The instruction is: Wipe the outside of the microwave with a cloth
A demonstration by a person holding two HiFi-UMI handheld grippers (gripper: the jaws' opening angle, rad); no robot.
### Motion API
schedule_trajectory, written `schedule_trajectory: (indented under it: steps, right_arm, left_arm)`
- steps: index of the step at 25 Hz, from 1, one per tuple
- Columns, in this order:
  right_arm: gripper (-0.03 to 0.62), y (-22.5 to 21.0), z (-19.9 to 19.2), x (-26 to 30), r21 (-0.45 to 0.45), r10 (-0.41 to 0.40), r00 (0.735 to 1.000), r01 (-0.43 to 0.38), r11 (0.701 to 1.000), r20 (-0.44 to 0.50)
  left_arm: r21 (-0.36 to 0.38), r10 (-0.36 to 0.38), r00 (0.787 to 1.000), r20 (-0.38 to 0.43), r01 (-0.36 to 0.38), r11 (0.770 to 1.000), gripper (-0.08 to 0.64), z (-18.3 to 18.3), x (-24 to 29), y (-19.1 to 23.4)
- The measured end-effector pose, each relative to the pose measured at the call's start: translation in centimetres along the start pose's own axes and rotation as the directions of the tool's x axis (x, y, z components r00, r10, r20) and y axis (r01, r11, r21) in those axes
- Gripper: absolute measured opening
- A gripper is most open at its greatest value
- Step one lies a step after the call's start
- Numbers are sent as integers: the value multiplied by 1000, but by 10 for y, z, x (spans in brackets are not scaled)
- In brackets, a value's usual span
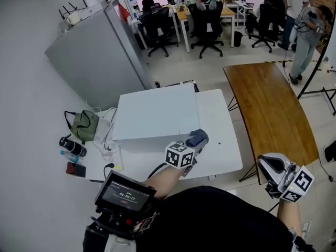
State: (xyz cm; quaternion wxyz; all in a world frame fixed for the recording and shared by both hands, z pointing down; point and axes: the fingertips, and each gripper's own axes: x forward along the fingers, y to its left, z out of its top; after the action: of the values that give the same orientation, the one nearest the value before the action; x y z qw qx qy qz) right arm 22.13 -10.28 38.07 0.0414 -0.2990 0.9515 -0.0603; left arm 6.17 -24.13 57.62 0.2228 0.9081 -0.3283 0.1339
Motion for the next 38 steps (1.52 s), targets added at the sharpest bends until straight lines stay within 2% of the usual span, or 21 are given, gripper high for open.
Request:
schedule_trajectory:
  steps: [3,6,10,12,14,18,23,32,36,38]
  right_arm:
    - [5,29,0,36,-18,23,1000,-24,1000,-15]
    - [5,68,-2,87,-30,62,998,-63,998,-31]
    - [5,132,-2,161,-38,151,987,-153,988,-56]
    - [5,162,-5,193,-43,182,981,-185,982,-66]
    - [5,185,-11,214,-46,199,976,-204,978,-84]
    - [5,201,-19,219,-55,174,976,-182,982,-131]
    - [5,181,-11,191,-49,122,984,-129,990,-133]
    - [5,76,-11,72,-12,53,997,-54,998,-54]
    - [5,29,-4,17,-2,11,1000,-11,1000,-24]
    - [5,13,-3,-6,5,-7,1000,7,1000,-15]
  left_arm:
    - [-8,13,999,36,-13,1000,58,-9,-60,29]
    - [-73,138,988,64,-134,988,58,-33,-154,101]
    - [-185,348,934,83,-329,926,57,-76,-286,204]
    - [-195,406,910,81,-385,902,57,-89,-329,243]
    - [-188,429,901,60,-412,891,57,-98,-349,269]
    - [-189,398,917,25,-387,903,57,-114,-331,281]
    - [-178,357,934,-3,-352,919,57,-107,-284,262]
    - [-111,312,943,-117,-324,939,58,-90,-145,172]
    - [-81,249,959,-133,-261,962,58,-76,-71,117]
    - [-59,239,960,-146,-249,967,58,-69,-45,96]
